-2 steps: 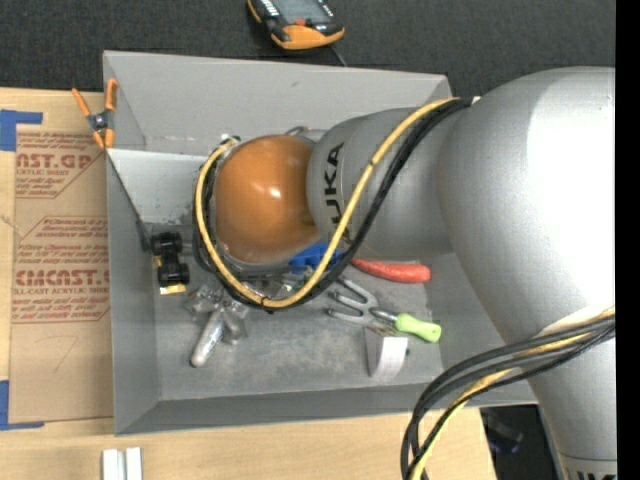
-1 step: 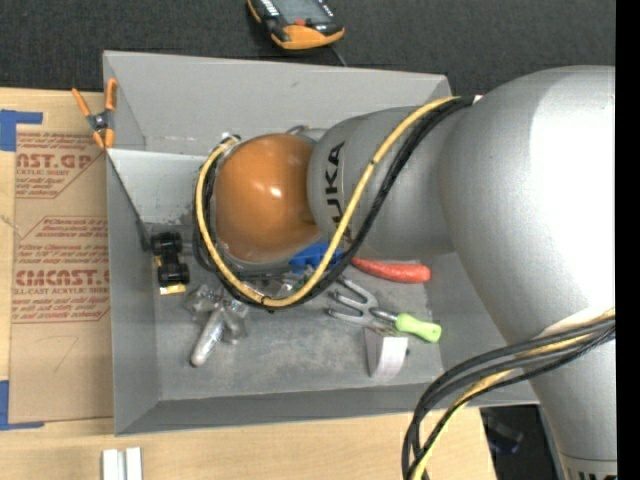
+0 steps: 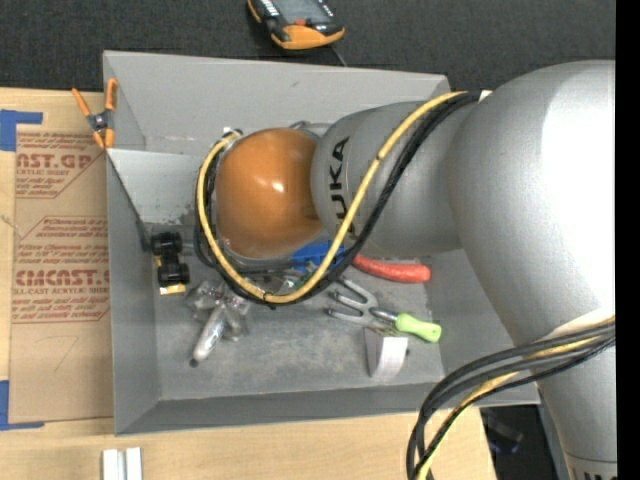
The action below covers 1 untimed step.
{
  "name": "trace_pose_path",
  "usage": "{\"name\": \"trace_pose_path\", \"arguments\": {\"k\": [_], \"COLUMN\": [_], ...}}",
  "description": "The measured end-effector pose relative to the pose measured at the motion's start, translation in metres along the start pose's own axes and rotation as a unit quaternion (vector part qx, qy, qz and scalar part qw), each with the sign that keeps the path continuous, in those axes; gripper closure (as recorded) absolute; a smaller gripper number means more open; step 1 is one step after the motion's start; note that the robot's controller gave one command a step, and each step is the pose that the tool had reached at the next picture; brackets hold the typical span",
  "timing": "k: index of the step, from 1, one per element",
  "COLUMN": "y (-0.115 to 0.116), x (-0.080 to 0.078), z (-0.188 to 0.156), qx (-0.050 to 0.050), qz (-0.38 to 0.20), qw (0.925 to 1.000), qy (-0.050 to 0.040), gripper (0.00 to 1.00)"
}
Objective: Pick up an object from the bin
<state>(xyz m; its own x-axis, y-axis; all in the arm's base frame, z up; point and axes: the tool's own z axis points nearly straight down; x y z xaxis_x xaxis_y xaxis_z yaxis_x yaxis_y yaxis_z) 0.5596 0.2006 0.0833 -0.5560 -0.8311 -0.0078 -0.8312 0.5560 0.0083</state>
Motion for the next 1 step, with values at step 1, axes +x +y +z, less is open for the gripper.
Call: {"name": "trace_pose_path", "arguments": {"k": [1], "y": [0.0022], "x": [0.0012], "z": [-0.0295], "qx": [-0.003], "qz": [0.000], "qw": [1.0000], "qy": [0.0033], "gripper": [1.00]}}
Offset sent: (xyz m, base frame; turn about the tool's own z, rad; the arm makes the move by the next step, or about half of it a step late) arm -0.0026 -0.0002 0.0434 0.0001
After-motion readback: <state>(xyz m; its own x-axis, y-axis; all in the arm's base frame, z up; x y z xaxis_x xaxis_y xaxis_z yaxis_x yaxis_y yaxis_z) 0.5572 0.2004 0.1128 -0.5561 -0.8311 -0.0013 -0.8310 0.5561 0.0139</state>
